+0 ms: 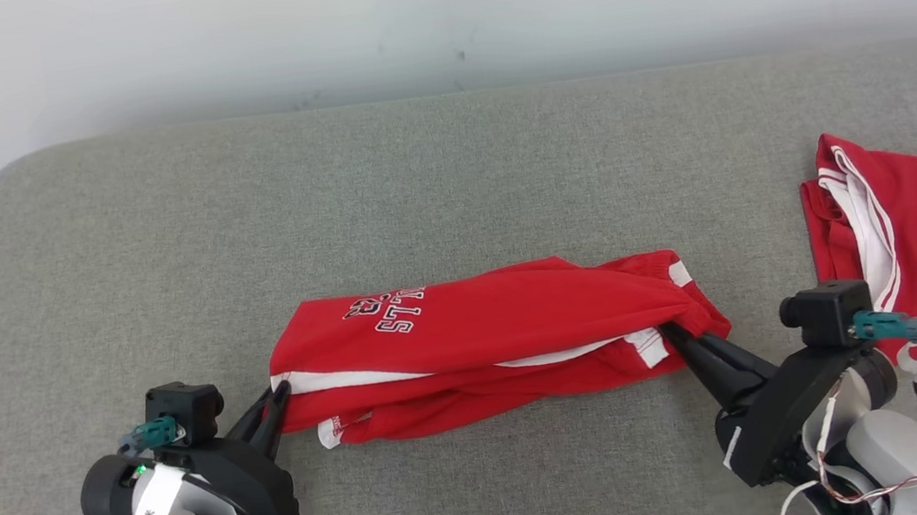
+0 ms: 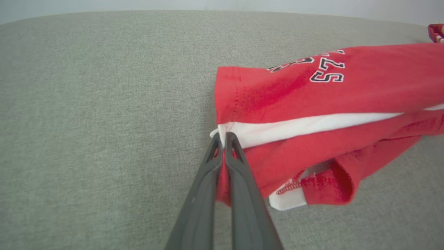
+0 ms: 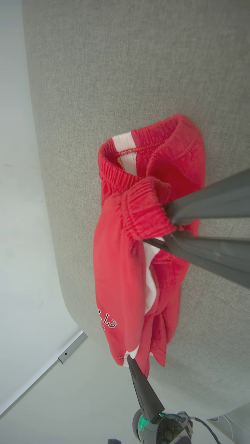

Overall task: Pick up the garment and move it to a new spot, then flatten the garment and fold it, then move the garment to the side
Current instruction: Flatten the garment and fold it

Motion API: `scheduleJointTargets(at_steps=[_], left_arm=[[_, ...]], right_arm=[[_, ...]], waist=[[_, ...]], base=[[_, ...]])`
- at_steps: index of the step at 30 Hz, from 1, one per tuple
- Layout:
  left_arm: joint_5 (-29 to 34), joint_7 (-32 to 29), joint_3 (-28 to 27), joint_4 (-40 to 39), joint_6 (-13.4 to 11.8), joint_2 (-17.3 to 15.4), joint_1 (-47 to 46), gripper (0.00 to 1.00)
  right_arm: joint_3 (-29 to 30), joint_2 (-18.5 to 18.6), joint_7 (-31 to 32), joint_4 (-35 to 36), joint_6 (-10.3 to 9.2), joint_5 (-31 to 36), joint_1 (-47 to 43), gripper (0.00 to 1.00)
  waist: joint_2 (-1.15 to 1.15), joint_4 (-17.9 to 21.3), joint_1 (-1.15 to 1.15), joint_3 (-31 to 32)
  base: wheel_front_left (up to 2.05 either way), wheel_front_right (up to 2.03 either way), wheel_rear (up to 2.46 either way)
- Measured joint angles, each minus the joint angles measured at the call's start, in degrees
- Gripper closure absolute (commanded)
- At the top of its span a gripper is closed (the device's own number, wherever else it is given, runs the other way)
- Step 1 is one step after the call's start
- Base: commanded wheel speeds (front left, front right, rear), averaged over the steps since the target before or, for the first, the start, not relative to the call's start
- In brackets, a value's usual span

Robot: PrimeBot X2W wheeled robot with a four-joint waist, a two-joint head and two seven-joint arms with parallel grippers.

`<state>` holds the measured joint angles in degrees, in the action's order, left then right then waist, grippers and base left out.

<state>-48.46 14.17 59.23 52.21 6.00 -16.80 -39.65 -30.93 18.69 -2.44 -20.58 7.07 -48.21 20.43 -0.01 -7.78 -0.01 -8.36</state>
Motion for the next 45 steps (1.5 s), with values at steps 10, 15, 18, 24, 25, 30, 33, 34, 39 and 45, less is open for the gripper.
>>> scheduleJointTargets(at_steps=[10,15,18,24,25,30,33,34,39,45], left_arm=[[0.7,0.1,0.4,-2.2,-1.0,0.0,2.0,0.0],[1.9,0.2,0.3,-4.1,-2.0,-1.1,2.0,0.0],[2.7,0.2,0.3,-5.3,-2.5,-1.4,2.0,0.0],[4.1,0.2,0.6,-6.1,-2.4,-1.9,1.2,0.0],[4.2,0.2,0.6,-6.0,-2.4,-2.3,1.0,0.0],[4.2,0.1,0.7,-4.8,-1.9,-3.8,-0.5,0.0],[4.1,-1.0,0.6,-4.0,-1.2,-3.8,-1.7,0.0],[4.0,-1.5,0.6,-3.6,-0.9,-3.9,-1.9,0.0],[3.3,-3.8,0.8,-1.9,-0.4,-3.7,-2.0,0.0],[1.8,-6.0,0.9,-1.3,0.2,-2.8,-2.1,0.29]], right_arm=[[-1.1,1.9,0.5,0.8,0.0,-2.0,-0.3,1.0],[-2.2,2.3,0.5,1.5,0.0,-2.8,-0.8,1.0],[-2.4,2.6,0.5,1.6,0.0,-3.6,-0.8,1.0],[-3.7,2.8,1.0,2.0,0.0,-3.7,-0.4,1.0],[-4.1,2.8,1.0,2.1,0.0,-3.7,0.0,1.0],[-4.4,3.1,1.0,2.4,0.0,-3.7,0.6,1.0],[-4.7,3.2,1.1,2.4,0.0,-3.7,1.2,1.0],[-4.7,3.2,1.2,2.4,0.0,-3.7,1.4,1.0],[-4.8,3.6,1.1,2.4,0.0,-3.8,1.7,1.0],[-4.8,3.9,0.8,2.2,0.0,-4.2,2.0,1.0]], waist=[[0.0,0.1,0.0,1.4],[0.0,-0.4,0.0,1.8],[0.0,-0.5,0.0,1.9],[0.01,-0.2,0.0,1.6],[0.01,0.0,0.01,1.5],[0.01,1.2,0.01,0.8],[0.01,1.9,0.01,0.3],[0.01,2.1,0.01,0.2],[0.01,3.2,0.01,-0.6],[0.01,3.6,0.01,-1.2]], base=[[0.0,0.0,0.0],[0.0,0.0,0.0],[0.0,0.0,0.0],[0.0,0.0,0.0],[0.0,0.0,0.0],[0.0,0.0,0.0],[0.0,0.0,0.0],[0.0,0.0,0.0],[0.0,0.0,0.0],[0.0,0.0,0.0]])
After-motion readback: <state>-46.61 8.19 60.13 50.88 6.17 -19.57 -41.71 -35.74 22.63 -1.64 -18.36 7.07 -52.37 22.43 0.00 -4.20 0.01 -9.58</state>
